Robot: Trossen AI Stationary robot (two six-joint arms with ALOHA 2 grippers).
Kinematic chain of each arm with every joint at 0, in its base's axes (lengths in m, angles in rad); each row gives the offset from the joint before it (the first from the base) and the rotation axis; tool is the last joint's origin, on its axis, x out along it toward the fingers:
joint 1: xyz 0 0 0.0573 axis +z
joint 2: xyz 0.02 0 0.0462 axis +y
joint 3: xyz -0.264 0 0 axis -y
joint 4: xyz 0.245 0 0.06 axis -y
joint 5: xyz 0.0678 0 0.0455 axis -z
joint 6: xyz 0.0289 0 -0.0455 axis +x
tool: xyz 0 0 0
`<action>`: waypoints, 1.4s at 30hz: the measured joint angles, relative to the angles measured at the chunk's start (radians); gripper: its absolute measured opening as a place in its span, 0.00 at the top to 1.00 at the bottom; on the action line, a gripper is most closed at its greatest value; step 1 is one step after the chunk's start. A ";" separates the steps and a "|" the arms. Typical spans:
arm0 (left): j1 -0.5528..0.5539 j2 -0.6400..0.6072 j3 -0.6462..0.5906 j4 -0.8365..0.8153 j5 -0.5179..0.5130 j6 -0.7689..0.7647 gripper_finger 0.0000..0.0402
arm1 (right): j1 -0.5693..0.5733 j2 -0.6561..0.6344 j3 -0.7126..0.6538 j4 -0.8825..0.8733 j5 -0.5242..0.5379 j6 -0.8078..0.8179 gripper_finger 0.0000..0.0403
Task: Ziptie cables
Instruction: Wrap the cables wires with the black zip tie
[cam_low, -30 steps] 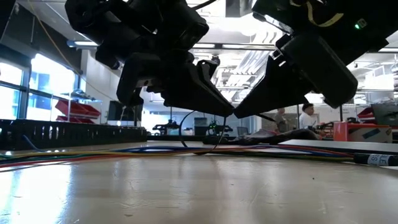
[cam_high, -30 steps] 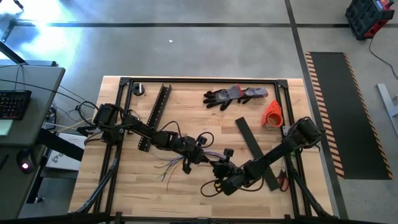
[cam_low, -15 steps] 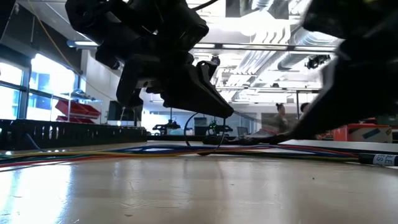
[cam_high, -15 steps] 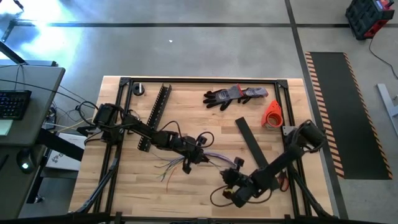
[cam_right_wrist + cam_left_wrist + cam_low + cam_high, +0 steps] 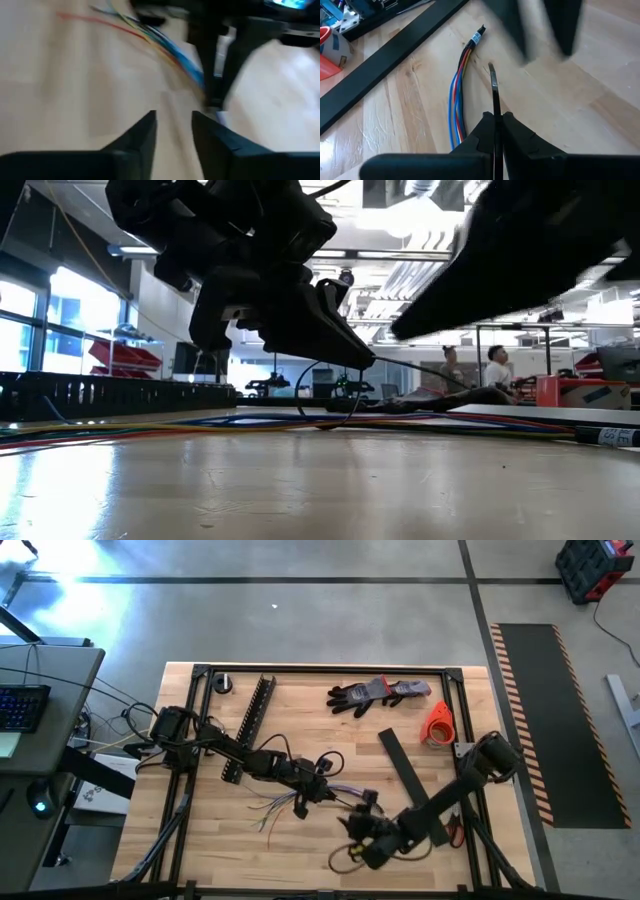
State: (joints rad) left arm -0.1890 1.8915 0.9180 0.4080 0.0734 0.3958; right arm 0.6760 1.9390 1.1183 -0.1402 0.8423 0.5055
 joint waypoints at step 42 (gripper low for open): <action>0.001 0.000 0.000 -0.050 -0.047 -0.008 1.00 | 0.085 0.078 -0.001 -0.217 -0.028 0.564 1.00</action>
State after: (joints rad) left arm -0.1879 1.8912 0.9180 0.3584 0.0263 0.3873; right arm 0.7612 2.0171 1.1172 -0.3572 0.8139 1.0690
